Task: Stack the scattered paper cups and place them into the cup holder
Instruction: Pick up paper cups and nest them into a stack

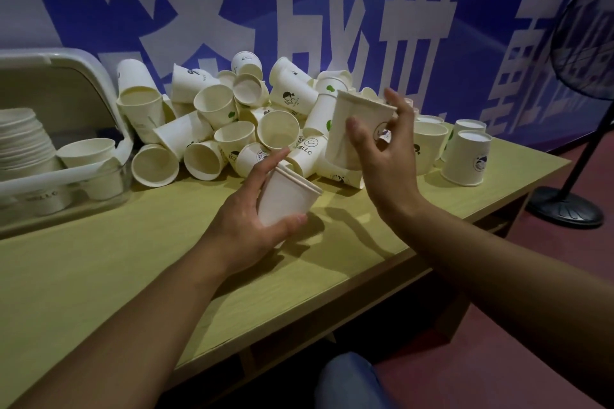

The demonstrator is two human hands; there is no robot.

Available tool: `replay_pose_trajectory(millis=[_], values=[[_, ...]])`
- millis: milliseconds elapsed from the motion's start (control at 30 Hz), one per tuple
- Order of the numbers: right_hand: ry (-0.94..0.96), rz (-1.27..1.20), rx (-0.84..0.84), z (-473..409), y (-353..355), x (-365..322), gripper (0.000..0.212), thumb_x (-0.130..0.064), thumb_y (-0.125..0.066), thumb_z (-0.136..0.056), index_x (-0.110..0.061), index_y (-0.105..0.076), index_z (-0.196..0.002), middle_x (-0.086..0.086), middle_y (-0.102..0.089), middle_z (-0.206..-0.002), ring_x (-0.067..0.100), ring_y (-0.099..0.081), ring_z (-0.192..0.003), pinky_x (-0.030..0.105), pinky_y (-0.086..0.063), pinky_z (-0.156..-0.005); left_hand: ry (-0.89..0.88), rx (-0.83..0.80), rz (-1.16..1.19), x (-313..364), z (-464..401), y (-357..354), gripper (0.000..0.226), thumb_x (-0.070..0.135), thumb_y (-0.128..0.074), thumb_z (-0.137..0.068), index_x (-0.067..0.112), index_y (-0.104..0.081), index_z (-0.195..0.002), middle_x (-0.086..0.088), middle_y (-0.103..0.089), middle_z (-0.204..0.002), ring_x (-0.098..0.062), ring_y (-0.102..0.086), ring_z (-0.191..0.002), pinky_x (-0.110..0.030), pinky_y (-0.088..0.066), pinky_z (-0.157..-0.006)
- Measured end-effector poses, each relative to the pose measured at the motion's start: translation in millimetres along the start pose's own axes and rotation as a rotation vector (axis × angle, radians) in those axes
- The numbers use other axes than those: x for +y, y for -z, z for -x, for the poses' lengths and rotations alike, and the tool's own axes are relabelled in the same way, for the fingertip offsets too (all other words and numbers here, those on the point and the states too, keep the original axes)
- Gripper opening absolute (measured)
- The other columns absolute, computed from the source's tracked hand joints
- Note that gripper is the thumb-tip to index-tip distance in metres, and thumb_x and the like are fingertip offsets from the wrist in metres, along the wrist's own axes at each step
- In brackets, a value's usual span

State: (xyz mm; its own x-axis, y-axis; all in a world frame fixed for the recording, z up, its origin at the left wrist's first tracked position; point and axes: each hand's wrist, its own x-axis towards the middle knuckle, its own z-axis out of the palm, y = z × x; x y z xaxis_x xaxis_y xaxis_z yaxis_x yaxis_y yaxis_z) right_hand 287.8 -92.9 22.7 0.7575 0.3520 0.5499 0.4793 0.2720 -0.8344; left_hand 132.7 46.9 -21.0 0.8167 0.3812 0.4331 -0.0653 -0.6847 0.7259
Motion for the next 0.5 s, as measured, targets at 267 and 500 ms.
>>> replay_pose_trajectory(millis=[267, 500], values=[[-0.095, -0.032, -0.236, 29, -37, 1, 0.065, -0.038, -0.067, -0.090, -0.032, -0.033, -0.146, -0.013, -0.054, -0.116, -0.001, -0.063, -0.098, 0.019, -0.056, -0.078, 0.011, 0.031, -0.002, -1, -1, -1, 0.107, 0.036, -0.084, -0.077, 0.076, -0.005, -0.136, 0.026, -0.051, -0.121, -0.012, -0.063, -0.103, -0.044, -0.061, -0.080], [-0.041, 0.228, -0.400, 35, -45, 23, 0.055, -0.054, -0.046, -0.096, -0.034, -0.042, -0.147, -0.005, -0.046, -0.137, 0.010, -0.047, -0.127, 0.040, -0.041, -0.110, -0.014, 0.209, -0.015, -2, -4, 3, 0.103, 0.054, -0.075, -0.072, 0.069, 0.000, -0.142, 0.005, -0.030, -0.158, -0.019, -0.053, -0.124, -0.045, -0.056, -0.094]])
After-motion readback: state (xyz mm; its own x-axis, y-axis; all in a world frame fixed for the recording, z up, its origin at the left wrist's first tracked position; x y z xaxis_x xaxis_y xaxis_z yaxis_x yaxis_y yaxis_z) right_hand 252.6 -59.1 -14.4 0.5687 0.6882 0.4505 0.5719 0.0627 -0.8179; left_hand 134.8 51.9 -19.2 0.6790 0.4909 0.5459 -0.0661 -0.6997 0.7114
